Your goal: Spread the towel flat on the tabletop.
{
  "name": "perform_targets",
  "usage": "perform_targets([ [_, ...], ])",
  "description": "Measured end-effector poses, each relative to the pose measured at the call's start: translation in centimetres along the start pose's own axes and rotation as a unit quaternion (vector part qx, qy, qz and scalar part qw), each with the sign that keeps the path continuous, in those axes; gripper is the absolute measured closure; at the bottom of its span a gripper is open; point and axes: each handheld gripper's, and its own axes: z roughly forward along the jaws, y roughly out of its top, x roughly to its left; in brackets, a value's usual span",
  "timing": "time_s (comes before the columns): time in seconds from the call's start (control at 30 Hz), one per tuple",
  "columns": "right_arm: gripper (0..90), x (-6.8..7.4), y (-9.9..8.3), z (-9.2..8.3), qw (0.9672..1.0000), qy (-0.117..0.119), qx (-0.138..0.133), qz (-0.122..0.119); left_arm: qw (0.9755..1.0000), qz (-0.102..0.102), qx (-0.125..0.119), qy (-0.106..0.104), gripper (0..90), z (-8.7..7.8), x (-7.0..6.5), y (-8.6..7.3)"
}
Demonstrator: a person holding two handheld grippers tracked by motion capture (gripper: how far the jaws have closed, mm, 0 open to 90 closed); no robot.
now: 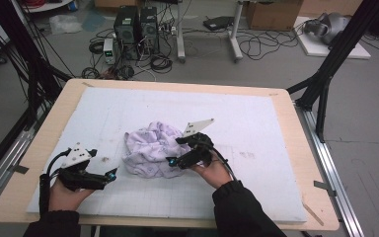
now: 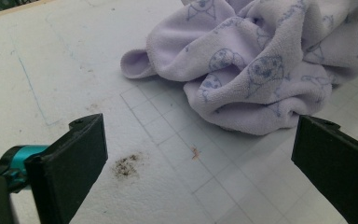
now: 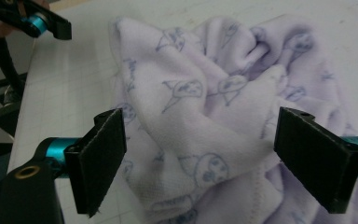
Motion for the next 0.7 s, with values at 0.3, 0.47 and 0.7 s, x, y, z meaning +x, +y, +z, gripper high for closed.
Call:
perform_targets([
  [0.3,40.0,0.3,-0.4,2.2,0.9986,-0.009,0.048,-0.022,1.0000,-0.001,-0.001,-0.001,3.8,0.0,0.0,0.0],
  [0.47,54.3,0.3,-0.5,2.6,0.9974,-0.016,0.063,-0.032,1.0000,-0.001,-0.001,-0.003,4.2,0.0,0.0,0.1],
  [0.7,74.7,-0.2,-0.5,1.8,0.9977,0.018,0.059,-0.026,0.9999,0.000,-0.007,-0.011,10.8,-0.3,-0.1,0.3],
])
